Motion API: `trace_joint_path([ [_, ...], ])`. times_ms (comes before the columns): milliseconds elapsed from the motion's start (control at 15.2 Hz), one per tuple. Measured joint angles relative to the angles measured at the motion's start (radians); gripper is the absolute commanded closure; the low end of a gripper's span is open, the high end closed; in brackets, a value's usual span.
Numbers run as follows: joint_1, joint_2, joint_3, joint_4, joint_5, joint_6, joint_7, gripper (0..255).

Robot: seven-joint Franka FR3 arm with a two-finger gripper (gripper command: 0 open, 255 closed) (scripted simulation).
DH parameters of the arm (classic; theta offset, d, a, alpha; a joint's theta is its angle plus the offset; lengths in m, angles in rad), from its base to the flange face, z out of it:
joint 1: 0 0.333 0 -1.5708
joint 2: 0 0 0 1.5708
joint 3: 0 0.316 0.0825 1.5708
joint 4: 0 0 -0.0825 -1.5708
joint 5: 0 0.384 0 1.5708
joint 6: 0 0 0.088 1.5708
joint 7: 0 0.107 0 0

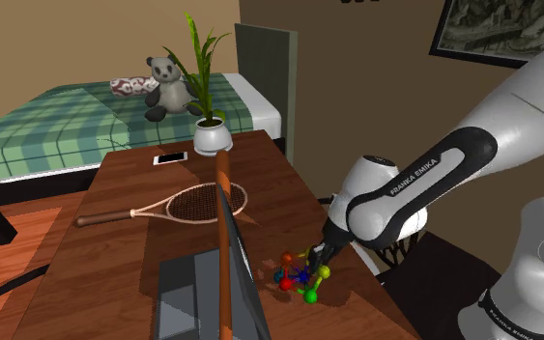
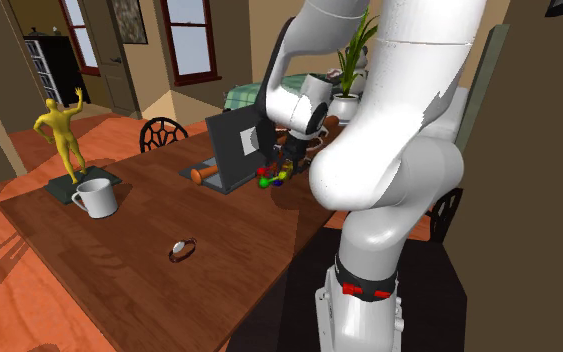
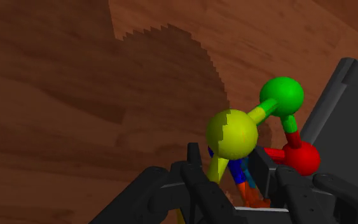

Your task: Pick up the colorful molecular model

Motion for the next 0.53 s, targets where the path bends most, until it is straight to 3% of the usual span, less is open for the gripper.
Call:
trace_joint_path([
  [528, -0.048, -0.129, 0.013, -0.01, -0.166, -0.114, 0.151, 255],
])
